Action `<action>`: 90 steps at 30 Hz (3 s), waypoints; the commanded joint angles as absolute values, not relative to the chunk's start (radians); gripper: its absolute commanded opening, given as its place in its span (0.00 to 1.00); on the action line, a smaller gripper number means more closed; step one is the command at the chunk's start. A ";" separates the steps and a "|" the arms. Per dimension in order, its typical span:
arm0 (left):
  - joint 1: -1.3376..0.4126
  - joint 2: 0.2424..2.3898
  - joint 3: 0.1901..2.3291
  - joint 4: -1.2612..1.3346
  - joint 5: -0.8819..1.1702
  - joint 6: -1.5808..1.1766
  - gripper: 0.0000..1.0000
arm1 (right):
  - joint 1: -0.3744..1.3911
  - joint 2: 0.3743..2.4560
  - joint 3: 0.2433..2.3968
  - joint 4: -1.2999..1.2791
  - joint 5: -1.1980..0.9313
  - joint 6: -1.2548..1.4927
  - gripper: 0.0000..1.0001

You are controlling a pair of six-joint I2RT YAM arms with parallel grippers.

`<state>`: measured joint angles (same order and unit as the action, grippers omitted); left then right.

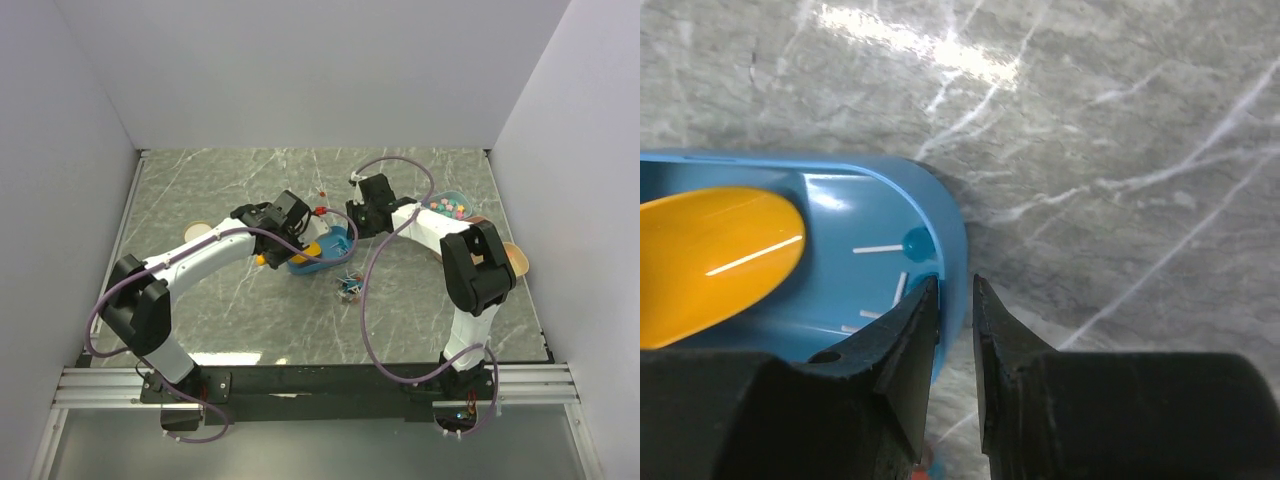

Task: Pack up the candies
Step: Scoop the fake candies from the storage box.

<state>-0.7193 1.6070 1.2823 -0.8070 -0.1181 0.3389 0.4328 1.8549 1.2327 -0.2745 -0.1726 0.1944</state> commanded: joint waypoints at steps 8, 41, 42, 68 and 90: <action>-0.727 1.621 1.341 -0.844 -0.104 0.357 0.01 | 0.459 1.861 1.272 -0.288 -0.098 0.143 0.19; -0.765 1.922 1.615 -0.988 -0.008 0.252 0.01 | 0.534 1.790 1.230 -0.233 -0.100 0.166 0.00; -0.767 1.934 1.626 -0.991 -0.008 0.238 0.01 | 0.534 1.790 1.229 -0.229 -0.106 0.170 0.00; -0.726 1.740 1.336 -0.606 0.098 0.147 0.01 | 0.453 1.773 1.117 -0.103 -0.195 0.241 0.00; -0.724 1.635 1.290 -0.819 -0.127 0.255 0.01 | 0.508 1.764 1.189 -0.207 -0.006 0.095 0.00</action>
<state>-0.7238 1.6951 1.2835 -0.7853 -0.0792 0.2287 0.4847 1.8118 1.1481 -0.1802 -0.0784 0.1402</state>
